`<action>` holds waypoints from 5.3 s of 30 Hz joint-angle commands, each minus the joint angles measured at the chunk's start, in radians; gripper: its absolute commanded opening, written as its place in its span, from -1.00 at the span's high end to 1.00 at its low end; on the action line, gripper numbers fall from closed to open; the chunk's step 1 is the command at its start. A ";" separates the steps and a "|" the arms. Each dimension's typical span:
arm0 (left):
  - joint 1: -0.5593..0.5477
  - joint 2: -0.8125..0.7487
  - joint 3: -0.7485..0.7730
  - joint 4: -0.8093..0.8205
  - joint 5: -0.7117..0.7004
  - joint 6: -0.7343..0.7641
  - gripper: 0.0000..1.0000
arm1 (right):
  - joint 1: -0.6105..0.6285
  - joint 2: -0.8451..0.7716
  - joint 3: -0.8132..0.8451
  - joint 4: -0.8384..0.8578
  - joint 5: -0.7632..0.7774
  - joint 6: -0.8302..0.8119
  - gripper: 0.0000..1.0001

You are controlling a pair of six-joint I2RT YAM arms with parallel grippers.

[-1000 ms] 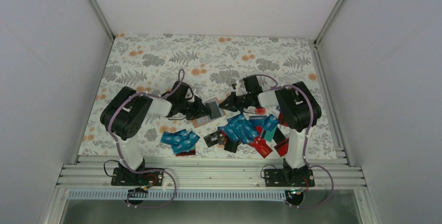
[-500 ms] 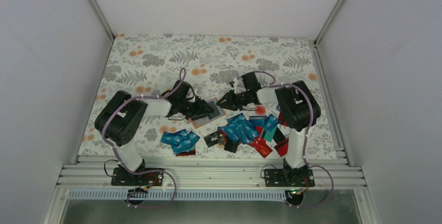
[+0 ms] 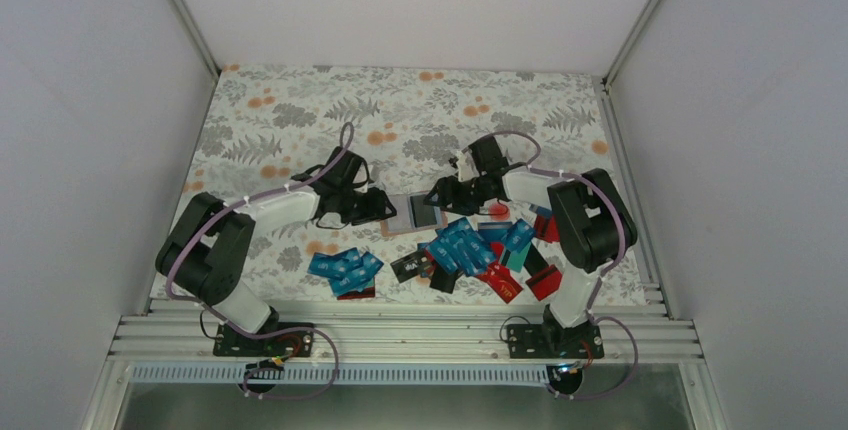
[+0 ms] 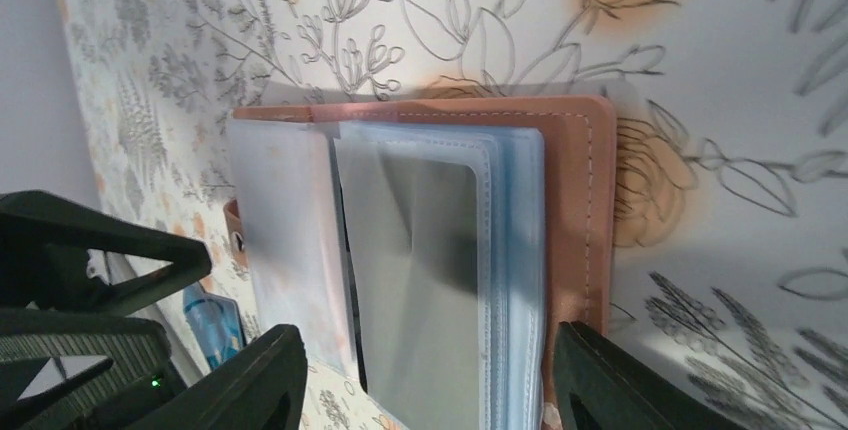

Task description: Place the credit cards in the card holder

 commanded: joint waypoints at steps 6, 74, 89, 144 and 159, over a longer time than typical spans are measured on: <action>-0.063 0.068 0.109 0.042 -0.032 0.043 0.39 | 0.013 -0.063 0.012 -0.185 0.184 -0.086 -0.40; -0.165 0.290 0.314 -0.042 -0.129 0.129 0.89 | -0.007 -0.099 -0.005 -0.076 -0.019 -0.102 -0.62; -0.168 0.351 0.260 0.008 -0.122 0.121 0.95 | -0.007 -0.036 0.008 -0.054 -0.063 -0.105 -0.61; -0.239 -0.413 -0.112 -0.095 -0.305 0.041 0.64 | 0.206 -0.220 0.013 -0.268 0.136 -0.014 -0.66; -0.424 -0.018 0.121 0.078 -0.155 0.132 0.53 | -0.023 -0.657 -0.384 -0.408 0.287 0.141 -0.64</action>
